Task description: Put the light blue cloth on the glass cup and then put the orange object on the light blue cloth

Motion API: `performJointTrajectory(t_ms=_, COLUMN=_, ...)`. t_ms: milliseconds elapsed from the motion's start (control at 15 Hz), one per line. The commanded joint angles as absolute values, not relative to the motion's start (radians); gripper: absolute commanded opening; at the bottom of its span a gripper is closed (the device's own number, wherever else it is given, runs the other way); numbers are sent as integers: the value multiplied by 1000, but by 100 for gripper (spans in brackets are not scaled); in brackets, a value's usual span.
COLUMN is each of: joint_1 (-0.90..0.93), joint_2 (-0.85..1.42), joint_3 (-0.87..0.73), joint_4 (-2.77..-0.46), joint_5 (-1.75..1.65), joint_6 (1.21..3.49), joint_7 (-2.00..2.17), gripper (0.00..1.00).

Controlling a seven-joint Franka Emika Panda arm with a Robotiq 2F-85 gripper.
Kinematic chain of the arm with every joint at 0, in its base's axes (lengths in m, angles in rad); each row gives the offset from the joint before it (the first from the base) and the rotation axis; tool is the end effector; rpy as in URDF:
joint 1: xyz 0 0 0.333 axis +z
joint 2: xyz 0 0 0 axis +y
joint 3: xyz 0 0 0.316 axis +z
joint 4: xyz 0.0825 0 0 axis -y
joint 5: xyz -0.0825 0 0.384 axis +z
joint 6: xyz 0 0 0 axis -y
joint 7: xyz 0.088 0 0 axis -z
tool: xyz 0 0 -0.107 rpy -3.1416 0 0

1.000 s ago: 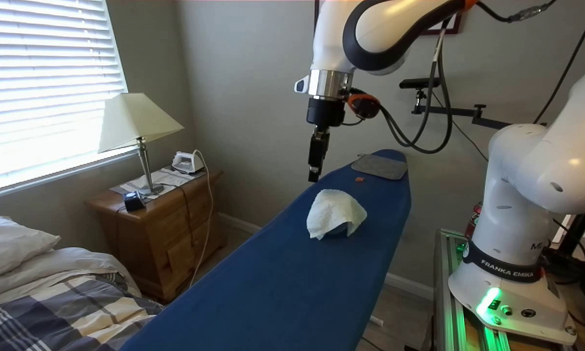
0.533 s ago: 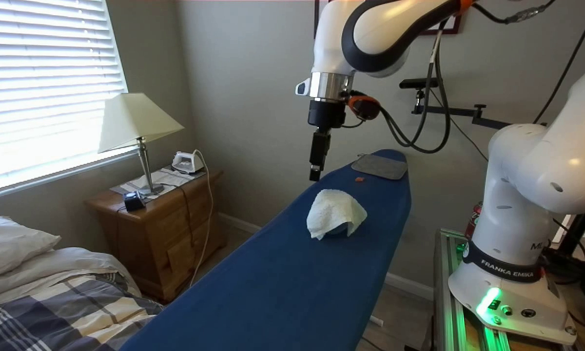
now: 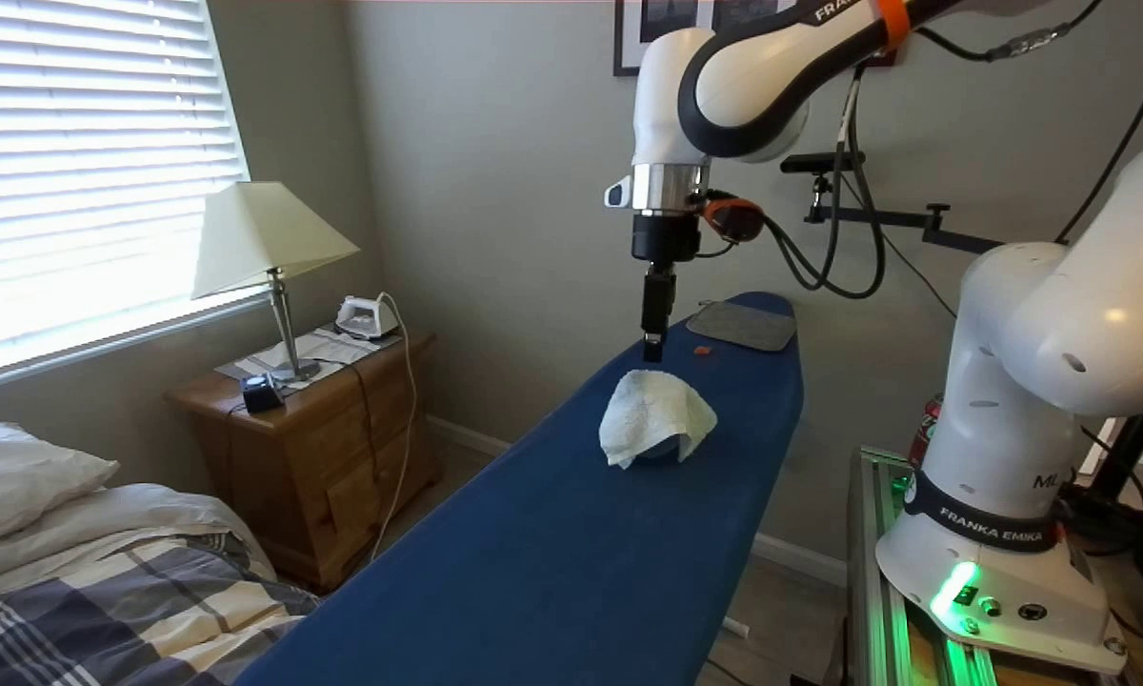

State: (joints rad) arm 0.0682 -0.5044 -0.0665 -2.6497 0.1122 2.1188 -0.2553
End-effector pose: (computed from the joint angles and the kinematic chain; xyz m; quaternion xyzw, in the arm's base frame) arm 0.3720 0.0066 0.4008 -0.9926 -0.1025 0.0063 0.0647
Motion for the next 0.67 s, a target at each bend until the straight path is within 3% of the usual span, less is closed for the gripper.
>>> performJointTrajectory(t_ms=0, joint_1=35, joint_2=-536, joint_3=-71, joint_4=-2707, joint_5=38, joint_6=2172, joint_7=-296, gripper=59)
performJointTrajectory(t_ms=400, joint_1=30, joint_2=-515, joint_3=-78, joint_4=-2780, joint_5=-7, joint_6=2312, joint_7=-303, gripper=16)
performJointTrajectory(t_ms=600, joint_1=26, joint_2=-472, joint_3=-81, joint_4=-2755, joint_5=-18, joint_6=2376, joint_7=-314, gripper=3)
